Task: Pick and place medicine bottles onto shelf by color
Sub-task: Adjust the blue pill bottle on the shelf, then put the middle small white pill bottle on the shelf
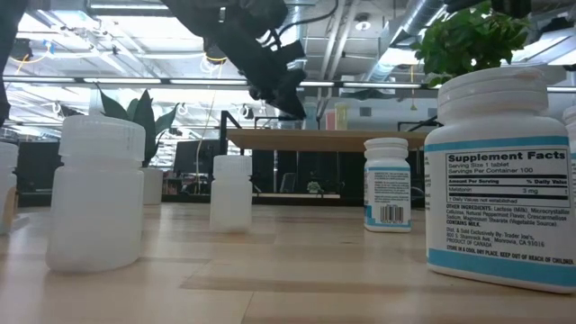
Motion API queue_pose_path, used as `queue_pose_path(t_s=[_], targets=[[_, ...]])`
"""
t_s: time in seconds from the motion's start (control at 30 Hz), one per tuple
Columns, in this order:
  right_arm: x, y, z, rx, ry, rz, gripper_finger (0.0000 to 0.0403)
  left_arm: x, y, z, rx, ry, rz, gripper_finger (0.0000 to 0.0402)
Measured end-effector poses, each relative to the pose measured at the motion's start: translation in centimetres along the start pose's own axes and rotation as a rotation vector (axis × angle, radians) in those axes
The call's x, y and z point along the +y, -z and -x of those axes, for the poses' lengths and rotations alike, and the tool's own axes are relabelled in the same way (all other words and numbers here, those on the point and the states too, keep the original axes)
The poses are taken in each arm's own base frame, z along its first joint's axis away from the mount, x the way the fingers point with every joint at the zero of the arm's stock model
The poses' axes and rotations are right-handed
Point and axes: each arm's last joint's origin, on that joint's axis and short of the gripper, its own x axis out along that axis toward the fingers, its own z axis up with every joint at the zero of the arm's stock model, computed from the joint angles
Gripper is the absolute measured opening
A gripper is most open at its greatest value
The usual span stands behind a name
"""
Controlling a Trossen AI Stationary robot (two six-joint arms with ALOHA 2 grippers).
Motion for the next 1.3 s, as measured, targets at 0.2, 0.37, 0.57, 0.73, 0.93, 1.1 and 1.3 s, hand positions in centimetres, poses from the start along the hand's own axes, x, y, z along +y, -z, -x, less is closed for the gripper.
queue_pose_path(t_s=[0.2,0.37,0.57,0.73,0.93,1.1,1.3], targets=[[0.2,0.0,0.1,0.001,-0.019,-0.004,0.0082,-0.9,-0.6,-0.2,-0.054,-0.018,-0.009,0.0],[0.4,0.1,0.2,0.004,-0.036,-0.003,0.0082,-0.6,-1.5,0.1,-0.093,-0.041,-0.023,0.0],[0.6,0.3,0.3,0.011,-0.053,0.006,0.0082,-1.7,-2.0,0.6,-0.073,0.055,-0.03,0.0],[0.6,0.4,0.4,0.016,-0.061,0.012,0.0082,-4.1,-2.9,2.1,-0.025,0.141,-0.095,0.0],[1.3,1.1,-0.3,0.139,-0.098,0.012,0.0082,-6.3,-3.5,5.9,0.221,0.274,-0.223,0.0],[2.6,2.6,-1.1,0.335,-0.172,0.108,0.0082,-6.9,-3.2,10.7,0.378,0.434,-0.264,0.0],[4.1,4.3,-2.2,0.423,-0.159,0.16,0.0082,-6.5,-1.7,15.6,0.579,0.516,-0.209,0.0005]])
